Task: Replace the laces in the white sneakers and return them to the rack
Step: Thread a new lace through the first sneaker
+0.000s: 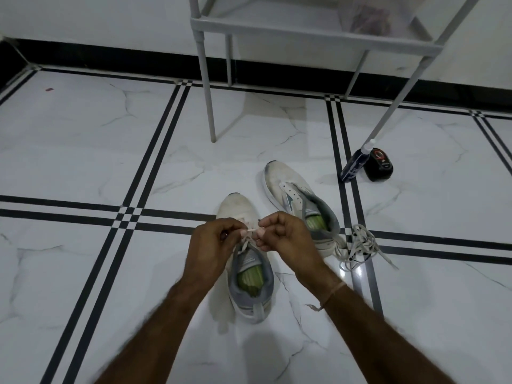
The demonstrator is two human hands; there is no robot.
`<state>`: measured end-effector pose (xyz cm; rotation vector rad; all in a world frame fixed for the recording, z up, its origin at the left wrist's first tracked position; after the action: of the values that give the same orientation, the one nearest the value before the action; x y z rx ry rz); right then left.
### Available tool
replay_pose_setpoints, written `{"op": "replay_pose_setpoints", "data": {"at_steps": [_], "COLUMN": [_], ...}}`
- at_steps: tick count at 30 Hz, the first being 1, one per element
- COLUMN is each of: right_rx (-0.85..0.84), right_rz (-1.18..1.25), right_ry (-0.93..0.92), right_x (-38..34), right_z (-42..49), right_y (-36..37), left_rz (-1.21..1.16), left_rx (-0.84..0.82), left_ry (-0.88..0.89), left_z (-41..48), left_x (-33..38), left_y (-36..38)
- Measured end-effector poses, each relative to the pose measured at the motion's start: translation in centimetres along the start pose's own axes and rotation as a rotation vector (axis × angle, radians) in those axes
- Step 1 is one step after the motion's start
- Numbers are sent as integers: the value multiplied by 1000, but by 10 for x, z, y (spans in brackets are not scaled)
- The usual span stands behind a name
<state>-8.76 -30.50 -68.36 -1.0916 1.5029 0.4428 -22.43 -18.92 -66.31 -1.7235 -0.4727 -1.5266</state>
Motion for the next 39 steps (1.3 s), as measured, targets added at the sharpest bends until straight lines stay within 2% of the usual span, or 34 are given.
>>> {"op": "replay_pose_setpoints", "data": {"at_steps": [3,5,13,16,20,24,28,35,37,39], "right_rx": [3,3,4,-1,10,13,11,126,123,45], "right_rz": [-408,-476,-196,-127,-64,-105,-269,-461,-462,-338], "right_ry": [-84,-110,58,84,106,68,-47,-132,-162,-156], "right_x": [9,12,28,29,28,28,17,8,7,11], "right_z": [-7,-11,-11,-15,-18,-17,-19,-23,-23,-22], "right_y": [3,6,1,3,4,4,4,11,12,12], "left_rz": [-33,-41,211,221,203,255,330,503,463,353], "left_rx": [15,-9,14,51,21,48,46,-10,-25,-27], "left_ry": [-54,-91,-94,-77,-63,-92,-91,-78,-92,-115], "left_z": [-3,-6,-20,-24,-25,-27,-28,-20,-16,-14], "left_x": [-14,-22,-19,-16,-11,-7,-6,-3,-8,-21], "left_y": [-3,2,13,15,22,25,30,36,34,29]}}
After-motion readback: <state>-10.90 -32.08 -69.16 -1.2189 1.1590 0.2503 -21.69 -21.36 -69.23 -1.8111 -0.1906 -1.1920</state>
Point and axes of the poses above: each hand's wrist, its own z-axis towards the middle knuckle, its own y-axis out of the palm, x = y × z, the point moved 10 cm from there along z, towards the middle knuckle, and after that the axes turned 12 degrees about -z, right-handed, at the moved point
